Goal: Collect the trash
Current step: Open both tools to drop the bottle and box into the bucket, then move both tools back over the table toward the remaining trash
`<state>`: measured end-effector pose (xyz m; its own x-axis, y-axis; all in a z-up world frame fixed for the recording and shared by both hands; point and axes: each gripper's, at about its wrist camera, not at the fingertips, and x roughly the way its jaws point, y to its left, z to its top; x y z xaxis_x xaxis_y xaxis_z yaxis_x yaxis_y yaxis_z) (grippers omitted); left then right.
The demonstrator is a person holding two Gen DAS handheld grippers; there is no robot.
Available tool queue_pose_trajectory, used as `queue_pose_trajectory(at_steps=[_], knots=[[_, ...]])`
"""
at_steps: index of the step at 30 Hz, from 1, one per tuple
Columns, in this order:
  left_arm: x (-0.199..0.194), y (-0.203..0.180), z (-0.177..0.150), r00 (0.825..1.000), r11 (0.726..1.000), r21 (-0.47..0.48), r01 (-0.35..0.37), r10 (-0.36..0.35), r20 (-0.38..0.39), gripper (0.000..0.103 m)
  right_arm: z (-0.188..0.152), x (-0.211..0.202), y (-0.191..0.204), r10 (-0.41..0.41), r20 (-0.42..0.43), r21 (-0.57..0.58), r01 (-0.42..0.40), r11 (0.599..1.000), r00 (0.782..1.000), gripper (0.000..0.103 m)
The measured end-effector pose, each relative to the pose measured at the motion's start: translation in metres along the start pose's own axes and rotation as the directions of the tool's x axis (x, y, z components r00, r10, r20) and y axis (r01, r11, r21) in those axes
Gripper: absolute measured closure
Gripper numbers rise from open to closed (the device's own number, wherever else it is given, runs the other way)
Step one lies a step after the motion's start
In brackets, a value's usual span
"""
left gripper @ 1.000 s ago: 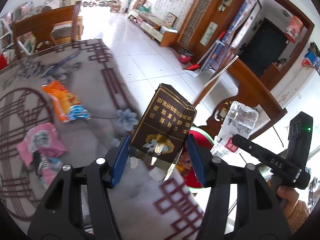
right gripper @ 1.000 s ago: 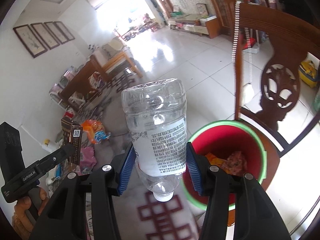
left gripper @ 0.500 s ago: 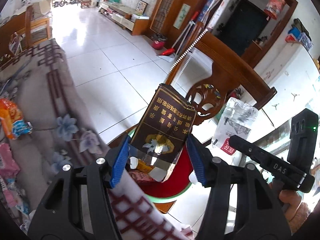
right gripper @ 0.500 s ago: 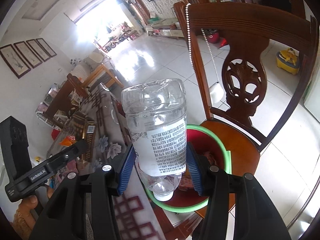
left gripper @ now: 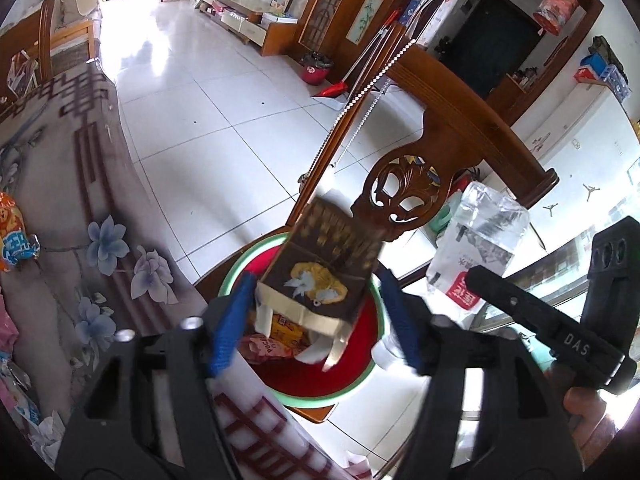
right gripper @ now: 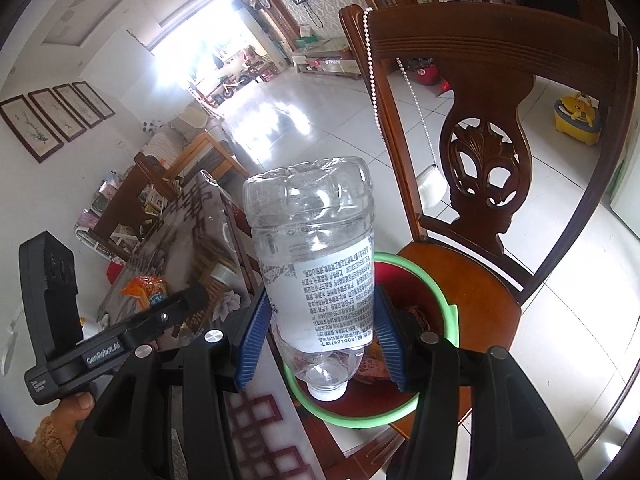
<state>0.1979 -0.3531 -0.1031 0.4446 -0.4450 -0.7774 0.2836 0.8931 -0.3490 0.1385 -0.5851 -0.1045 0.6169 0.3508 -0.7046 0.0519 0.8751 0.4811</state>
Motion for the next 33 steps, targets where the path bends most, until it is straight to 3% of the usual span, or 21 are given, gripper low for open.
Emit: queue_pose_trajectory(at_steps=[1, 3, 15, 26, 33], knots=[[-0.002, 0.001, 0.000, 1.000, 1.000, -0.006, 0.000, 0.000, 0.010, 0.020, 0.000, 0.001, -0.001, -0.003, 0.000, 0.005, 0.003, 1.000, 1.000, 0.040], [-0.007, 0.004, -0.002, 1.000, 1.000, -0.016, 0.006, -0.005, 0.029, 0.019, 0.000, 0.001, -0.004, -0.011, 0.012, 0.030, 0.011, 0.999, 1.000, 0.028], [-0.053, 0.043, -0.027, 0.997, 0.998, -0.056, -0.030, 0.034, 0.069, 0.019, -0.009, 0.009, 0.024, -0.007, -0.005, 0.022, 0.007, 1.000, 1.000, 0.028], [-0.120, 0.136, -0.071, 0.989, 0.980, -0.175, -0.092, 0.110, 0.097, 0.019, -0.042, 0.049, 0.122, 0.055, -0.099, -0.124, -0.067, 0.990, 0.994, 0.028], [-0.175, 0.199, -0.119, 0.988, 0.984, -0.127, -0.125, 0.135, 0.079, 0.019, -0.082, 0.073, 0.188, 0.071, -0.178, -0.185, -0.105, 0.977, 0.981, 0.028]])
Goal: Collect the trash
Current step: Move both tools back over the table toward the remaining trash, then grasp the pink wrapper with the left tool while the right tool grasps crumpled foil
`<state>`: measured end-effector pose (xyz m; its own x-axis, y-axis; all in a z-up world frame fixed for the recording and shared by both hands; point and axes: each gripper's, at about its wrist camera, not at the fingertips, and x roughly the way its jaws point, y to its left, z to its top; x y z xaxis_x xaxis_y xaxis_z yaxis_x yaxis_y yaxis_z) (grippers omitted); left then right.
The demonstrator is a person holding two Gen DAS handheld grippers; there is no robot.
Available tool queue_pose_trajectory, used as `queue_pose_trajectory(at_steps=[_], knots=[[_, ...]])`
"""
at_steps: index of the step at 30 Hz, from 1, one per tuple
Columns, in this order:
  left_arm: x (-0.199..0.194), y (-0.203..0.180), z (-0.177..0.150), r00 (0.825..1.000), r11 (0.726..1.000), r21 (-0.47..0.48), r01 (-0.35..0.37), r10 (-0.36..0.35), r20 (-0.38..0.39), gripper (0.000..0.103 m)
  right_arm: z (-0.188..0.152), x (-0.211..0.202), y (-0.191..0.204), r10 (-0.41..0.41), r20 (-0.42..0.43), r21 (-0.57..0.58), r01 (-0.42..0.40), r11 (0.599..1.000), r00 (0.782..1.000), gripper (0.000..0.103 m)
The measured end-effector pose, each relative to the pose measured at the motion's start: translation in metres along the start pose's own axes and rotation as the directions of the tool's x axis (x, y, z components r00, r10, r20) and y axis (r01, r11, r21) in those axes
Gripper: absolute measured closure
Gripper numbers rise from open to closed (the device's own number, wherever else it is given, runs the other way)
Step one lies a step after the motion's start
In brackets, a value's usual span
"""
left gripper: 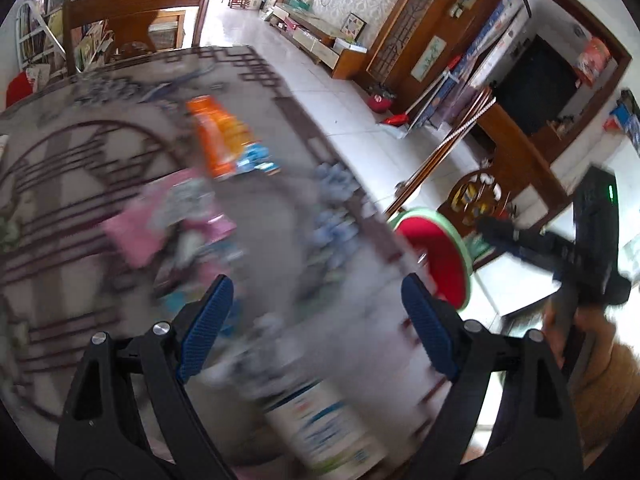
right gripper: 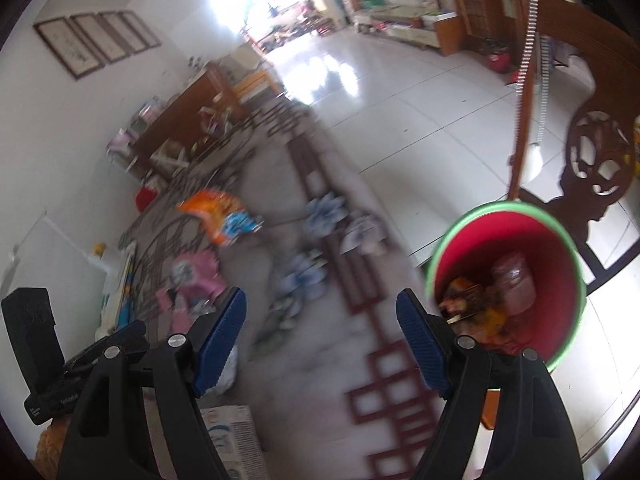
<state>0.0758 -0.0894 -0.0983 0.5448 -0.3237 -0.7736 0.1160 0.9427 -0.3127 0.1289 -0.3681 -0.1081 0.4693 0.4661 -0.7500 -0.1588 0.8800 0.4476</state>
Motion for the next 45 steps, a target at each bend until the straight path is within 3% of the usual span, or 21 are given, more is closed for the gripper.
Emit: queue_pose_trajectory(at_steps=[3, 6, 8, 9, 13, 14, 15, 18, 20, 22, 23, 24, 25, 26, 27, 32, 35, 37, 39, 45], knots=[[-0.018, 0.026, -0.027, 0.998, 0.993, 0.115, -0.008, 0.015, -0.063, 0.019, -0.009, 0.011, 0.025, 0.016, -0.028, -0.014, -0.017, 1.000, 0.999, 0.028], [-0.033, 0.036, -0.057, 0.988, 0.950, 0.311, 0.003, 0.044, -0.146, 0.019, -0.021, 0.022, 0.052, 0.025, -0.054, -0.035, -0.027, 0.999, 0.998, 0.028], [-0.039, 0.034, -0.082, 0.978, 0.880, 0.473, 0.033, 0.069, -0.197, 0.016, -0.029, 0.029, 0.067, 0.031, -0.069, -0.036, -0.034, 0.999, 0.997, 0.028], [-0.039, 0.031, -0.097, 0.971, 0.827, 0.560, 0.051, 0.090, -0.221, 0.015, -0.032, 0.032, 0.071, 0.034, -0.075, -0.033, -0.037, 0.999, 0.997, 0.028], [-0.028, 0.023, -0.137, 0.948, 0.680, 0.721, 0.136, 0.122, -0.294, 0.015, -0.045, 0.042, 0.095, 0.043, -0.094, -0.029, -0.046, 0.999, 0.995, 0.028], [-0.026, 0.021, -0.144, 0.947, 0.647, 0.749, 0.142, 0.133, -0.294, 0.015, -0.048, 0.043, 0.099, 0.044, -0.096, -0.031, -0.047, 0.998, 0.994, 0.028], [-0.021, 0.016, -0.153, 0.948, 0.594, 0.794, 0.132, 0.158, -0.276, 0.015, -0.051, 0.044, 0.103, 0.043, -0.098, -0.032, -0.046, 0.998, 0.994, 0.028], [-0.013, 0.008, -0.165, 0.958, 0.495, 0.860, 0.122, 0.168, -0.233, 0.015, -0.061, 0.047, 0.113, 0.039, -0.106, -0.024, -0.042, 0.999, 0.994, 0.028], [-0.008, 0.000, -0.168, 0.964, 0.455, 0.882, 0.123, 0.157, -0.216, 0.015, -0.068, 0.049, 0.118, 0.034, -0.114, -0.015, -0.036, 0.999, 0.993, 0.028], [-0.002, -0.006, -0.169, 0.964, 0.443, 0.885, 0.145, 0.139, -0.227, 0.016, -0.074, 0.051, 0.121, 0.033, -0.120, -0.005, -0.034, 0.999, 0.992, 0.028], [0.001, -0.007, -0.169, 0.962, 0.442, 0.884, 0.153, 0.139, -0.235, 0.023, -0.076, 0.052, 0.123, 0.032, -0.122, 0.001, -0.032, 0.999, 0.992, 0.028], [0.005, -0.008, -0.170, 0.960, 0.443, 0.884, 0.151, 0.150, -0.239, 0.038, -0.077, 0.052, 0.123, 0.030, -0.124, 0.004, -0.030, 1.000, 0.992, 0.028], [0.008, -0.009, -0.169, 0.958, 0.451, 0.881, 0.141, 0.161, -0.236, 0.045, -0.079, 0.053, 0.124, 0.028, -0.126, 0.008, -0.027, 1.000, 0.992, 0.028], [0.011, -0.007, -0.166, 0.956, 0.477, 0.869, 0.134, 0.168, -0.239, 0.062, -0.080, 0.053, 0.125, 0.028, -0.126, 0.013, -0.027, 1.000, 0.992, 0.028], [0.013, -0.004, -0.163, 0.953, 0.509, 0.850, 0.136, 0.167, -0.252, 0.070, -0.081, 0.052, 0.126, 0.028, -0.126, 0.016, -0.026, 1.000, 0.992, 0.028], [0.005, 0.033, -0.137, 0.953, 0.757, 0.648, 0.079, 0.132, -0.271, 0.079, -0.083, 0.058, 0.128, 0.014, -0.145, 0.024, -0.010, 1.000, 0.989, 0.028], [-0.002, 0.066, -0.121, 0.955, 0.881, 0.473, 0.021, 0.122, -0.270, 0.079, -0.084, 0.071, 0.130, -0.002, -0.185, 0.024, 0.007, 1.000, 0.983, 0.028], [-0.007, 0.088, -0.112, 0.959, 0.942, 0.335, -0.014, 0.108, -0.262, 0.079, -0.086, 0.081, 0.134, -0.018, -0.209, 0.007, 0.020, 1.000, 0.978, 0.028], [-0.013, 0.107, -0.103, 0.967, 0.976, 0.209, -0.055, 0.105, -0.234, 0.079, -0.087, 0.089, 0.138, -0.014, -0.227, -0.007, 0.012, 1.000, 0.974, 0.028], [-0.025, 0.127, -0.094, 0.973, 0.992, 0.044, -0.121, 0.127, -0.193, 0.079, -0.091, 0.110, 0.154, -0.023, -0.264, -0.056, 0.008, 0.998, 0.964, 0.028]])
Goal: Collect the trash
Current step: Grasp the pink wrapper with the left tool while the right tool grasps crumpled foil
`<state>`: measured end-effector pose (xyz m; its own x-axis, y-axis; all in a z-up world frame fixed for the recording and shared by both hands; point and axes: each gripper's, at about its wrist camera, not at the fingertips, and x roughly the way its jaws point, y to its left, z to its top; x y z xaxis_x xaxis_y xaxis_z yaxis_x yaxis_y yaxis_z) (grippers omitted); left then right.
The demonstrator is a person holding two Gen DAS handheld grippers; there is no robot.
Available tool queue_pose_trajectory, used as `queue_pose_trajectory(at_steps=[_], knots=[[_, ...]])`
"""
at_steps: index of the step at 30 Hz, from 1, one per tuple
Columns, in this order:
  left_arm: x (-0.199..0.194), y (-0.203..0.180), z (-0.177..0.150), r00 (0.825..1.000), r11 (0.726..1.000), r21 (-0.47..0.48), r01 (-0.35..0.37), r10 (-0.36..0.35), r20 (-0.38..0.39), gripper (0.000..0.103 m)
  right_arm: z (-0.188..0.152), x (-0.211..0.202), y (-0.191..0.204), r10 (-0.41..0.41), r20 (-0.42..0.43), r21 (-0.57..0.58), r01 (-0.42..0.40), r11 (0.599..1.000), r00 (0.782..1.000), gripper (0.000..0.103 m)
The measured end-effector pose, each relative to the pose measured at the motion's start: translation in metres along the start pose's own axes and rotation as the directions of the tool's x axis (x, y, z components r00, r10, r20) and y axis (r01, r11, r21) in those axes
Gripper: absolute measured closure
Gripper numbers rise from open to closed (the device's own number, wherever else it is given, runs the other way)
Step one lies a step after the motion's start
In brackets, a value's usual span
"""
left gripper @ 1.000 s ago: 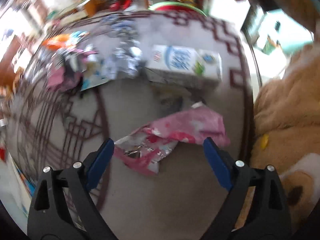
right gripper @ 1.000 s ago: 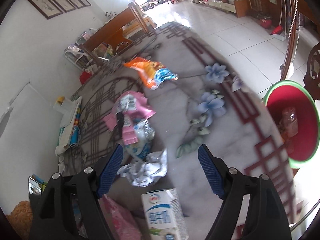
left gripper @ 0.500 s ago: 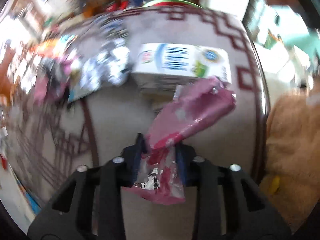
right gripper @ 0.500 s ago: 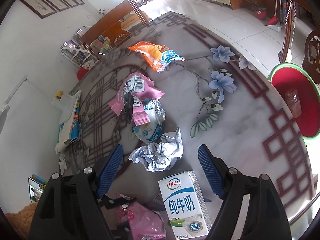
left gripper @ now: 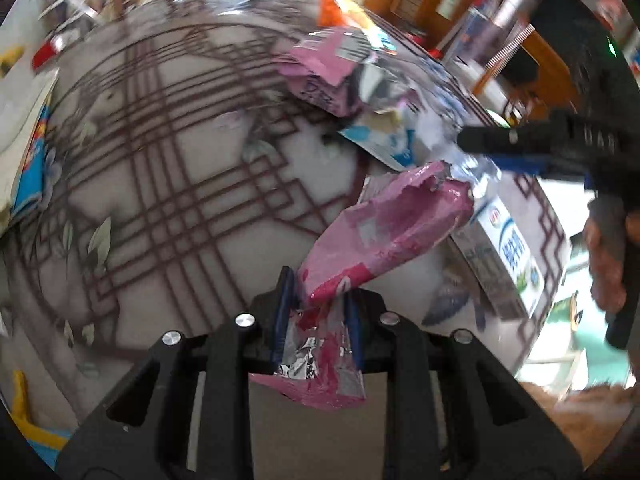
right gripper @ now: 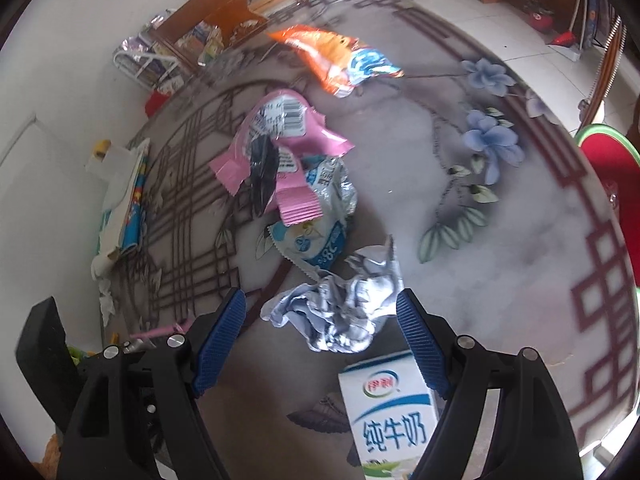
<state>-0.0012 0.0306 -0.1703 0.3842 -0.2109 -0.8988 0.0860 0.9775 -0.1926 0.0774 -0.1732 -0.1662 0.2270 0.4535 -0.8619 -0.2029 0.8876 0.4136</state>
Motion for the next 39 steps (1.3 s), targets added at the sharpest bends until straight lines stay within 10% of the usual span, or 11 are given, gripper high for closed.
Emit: queue_pose_trajectory(at_steps=[6, 12, 20, 33, 39], knots=[[0.007, -0.001, -0.004, 1.000, 0.998, -0.059, 0.011, -0.012, -0.008, 0.079, 0.000, 0.015, 0.003, -0.047, -0.029, -0.024, 0.047, 0.999, 0.998, 0.030], [0.013, 0.004, -0.004, 1.000, 0.997, -0.079, 0.007, -0.009, -0.026, 0.078, 0.001, 0.011, 0.002, -0.049, -0.012, -0.042, 0.048, 0.998, 0.999, 0.068], [0.002, 0.019, -0.007, 1.000, 0.992, -0.122, 0.018, -0.019, -0.005, 0.055, -0.004, -0.014, 0.011, -0.012, 0.071, -0.079, 0.018, 0.997, 0.997, 0.070], [0.011, 0.012, -0.003, 1.000, 0.999, -0.045, -0.022, 0.021, -0.019, 0.048, -0.008, -0.020, 0.012, 0.026, 0.078, -0.077, -0.020, 0.997, 0.997, 0.069], [0.024, 0.007, -0.003, 0.998, 0.997, -0.052, -0.048, 0.046, -0.053, 0.078, -0.011, -0.029, 0.011, 0.038, 0.096, -0.080, -0.030, 0.996, 0.995, 0.069]])
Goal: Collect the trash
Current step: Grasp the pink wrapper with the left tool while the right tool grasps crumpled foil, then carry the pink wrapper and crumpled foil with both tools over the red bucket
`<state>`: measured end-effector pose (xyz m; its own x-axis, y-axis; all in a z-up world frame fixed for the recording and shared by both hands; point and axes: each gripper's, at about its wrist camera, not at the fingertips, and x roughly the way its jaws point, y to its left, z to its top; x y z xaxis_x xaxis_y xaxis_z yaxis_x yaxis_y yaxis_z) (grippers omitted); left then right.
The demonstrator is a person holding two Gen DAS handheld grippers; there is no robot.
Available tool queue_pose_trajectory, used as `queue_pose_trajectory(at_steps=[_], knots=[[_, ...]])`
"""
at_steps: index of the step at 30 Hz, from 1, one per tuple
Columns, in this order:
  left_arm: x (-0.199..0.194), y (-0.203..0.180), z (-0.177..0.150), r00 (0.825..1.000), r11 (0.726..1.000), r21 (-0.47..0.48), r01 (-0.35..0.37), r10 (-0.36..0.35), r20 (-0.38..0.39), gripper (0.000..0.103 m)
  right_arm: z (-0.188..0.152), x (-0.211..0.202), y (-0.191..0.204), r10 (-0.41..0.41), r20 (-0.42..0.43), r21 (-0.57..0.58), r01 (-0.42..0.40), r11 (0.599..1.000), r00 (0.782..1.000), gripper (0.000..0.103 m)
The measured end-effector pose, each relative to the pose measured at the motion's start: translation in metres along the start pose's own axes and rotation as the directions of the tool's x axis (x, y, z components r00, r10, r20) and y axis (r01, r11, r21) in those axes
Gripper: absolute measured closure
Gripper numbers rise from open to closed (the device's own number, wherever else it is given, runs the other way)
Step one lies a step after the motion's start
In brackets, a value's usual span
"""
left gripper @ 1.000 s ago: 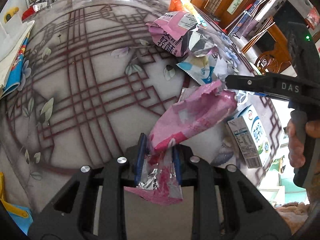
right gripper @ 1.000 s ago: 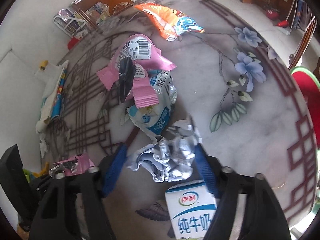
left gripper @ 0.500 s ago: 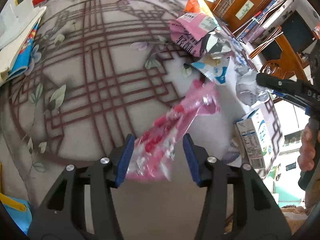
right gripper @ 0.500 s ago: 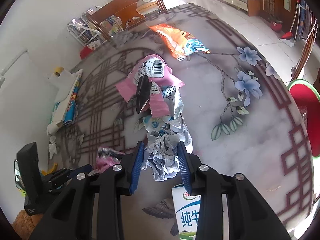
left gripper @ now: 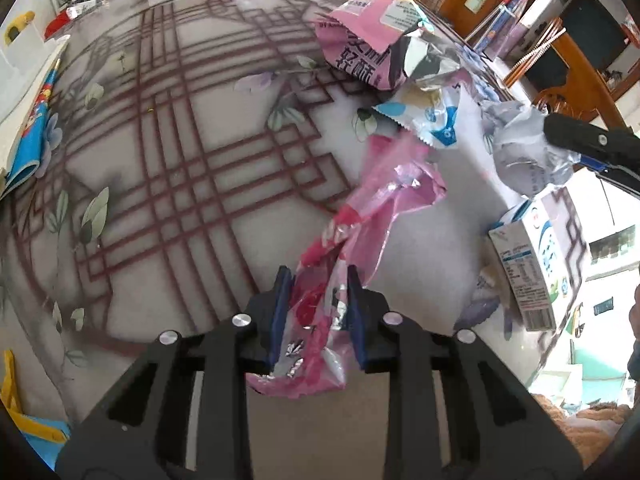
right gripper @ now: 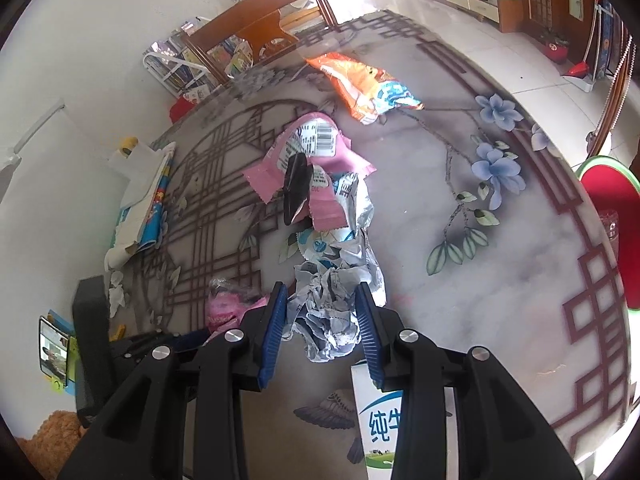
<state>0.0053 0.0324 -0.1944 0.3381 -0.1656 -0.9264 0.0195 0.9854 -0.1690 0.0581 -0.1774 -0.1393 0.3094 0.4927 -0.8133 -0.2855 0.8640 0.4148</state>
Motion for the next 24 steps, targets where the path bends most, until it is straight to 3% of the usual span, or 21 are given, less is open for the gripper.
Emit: queue_pose_trajectory(at_steps=[6, 12, 24], knots=[[-0.032, -0.009, 0.013, 0.991, 1.000, -0.005, -0.009, 0.009, 0.135, 0.081, 0.003, -0.016, -0.013, -0.008, 0.046, 0.029, 0.006, 1.000, 0.999, 0.069], [-0.062, -0.025, 0.036, 0.973, 0.999, -0.013, 0.038, -0.034, 0.230, 0.081, 0.009, -0.035, -0.022, -0.011, 0.100, 0.050, 0.006, 0.999, 0.995, 0.069], [-0.075, -0.066, 0.055, 0.958, 0.994, 0.044, 0.102, -0.110, 0.264, 0.081, 0.009, -0.068, -0.042, -0.029, 0.174, 0.092, 0.013, 0.996, 0.984, 0.069]])
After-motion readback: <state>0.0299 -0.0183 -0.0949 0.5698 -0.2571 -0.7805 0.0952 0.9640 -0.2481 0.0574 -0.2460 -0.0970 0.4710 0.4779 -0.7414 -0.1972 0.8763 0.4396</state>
